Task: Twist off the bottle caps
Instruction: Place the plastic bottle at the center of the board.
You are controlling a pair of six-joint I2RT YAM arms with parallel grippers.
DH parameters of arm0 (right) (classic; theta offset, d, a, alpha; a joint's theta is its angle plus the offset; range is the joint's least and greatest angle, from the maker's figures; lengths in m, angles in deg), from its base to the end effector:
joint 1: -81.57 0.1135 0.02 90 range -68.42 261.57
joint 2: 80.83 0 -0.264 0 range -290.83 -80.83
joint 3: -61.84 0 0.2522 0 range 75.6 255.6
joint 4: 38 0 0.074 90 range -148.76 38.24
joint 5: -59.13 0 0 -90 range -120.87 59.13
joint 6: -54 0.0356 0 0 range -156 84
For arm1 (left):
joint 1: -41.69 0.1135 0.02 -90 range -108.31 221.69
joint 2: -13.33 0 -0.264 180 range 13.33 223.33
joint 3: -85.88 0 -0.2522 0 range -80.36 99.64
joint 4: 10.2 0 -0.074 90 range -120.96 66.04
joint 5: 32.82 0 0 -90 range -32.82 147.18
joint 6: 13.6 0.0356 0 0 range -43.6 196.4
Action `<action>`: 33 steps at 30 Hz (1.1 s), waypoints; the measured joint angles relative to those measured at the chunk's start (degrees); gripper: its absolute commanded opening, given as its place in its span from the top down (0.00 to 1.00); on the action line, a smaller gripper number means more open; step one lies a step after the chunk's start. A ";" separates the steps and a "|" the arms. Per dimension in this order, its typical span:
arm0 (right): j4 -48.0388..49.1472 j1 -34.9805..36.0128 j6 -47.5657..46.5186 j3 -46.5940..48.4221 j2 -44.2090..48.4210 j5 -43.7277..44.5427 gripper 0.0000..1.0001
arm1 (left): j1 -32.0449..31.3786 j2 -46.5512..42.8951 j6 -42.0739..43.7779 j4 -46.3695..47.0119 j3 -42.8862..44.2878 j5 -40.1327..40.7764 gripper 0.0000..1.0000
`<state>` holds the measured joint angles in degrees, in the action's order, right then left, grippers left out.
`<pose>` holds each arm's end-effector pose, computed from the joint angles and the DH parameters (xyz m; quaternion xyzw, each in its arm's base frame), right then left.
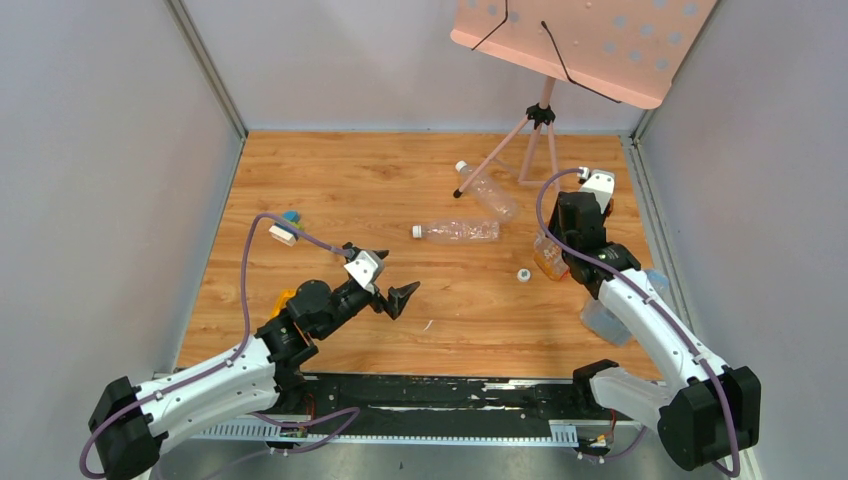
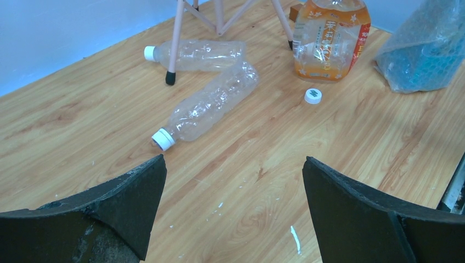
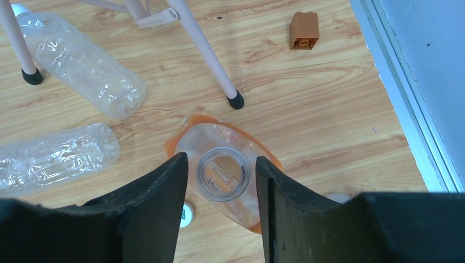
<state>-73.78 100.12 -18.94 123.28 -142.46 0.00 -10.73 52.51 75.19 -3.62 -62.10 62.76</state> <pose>0.2252 0.0563 0.2835 0.1097 0.8603 -0.0919 0.4894 0.1095 -0.1366 0.2477 0.2759 0.6549 -0.2861 0.6427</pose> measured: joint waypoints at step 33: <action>-0.66 0.68 -6.49 11.28 12.79 -37.00 0.19 | 0.00 3.43 -5.60 -4.24 0.35 9.66 0.00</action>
<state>-74.44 100.80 -25.43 134.56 -129.67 -37.00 -10.73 55.94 69.59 -7.86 -61.75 72.42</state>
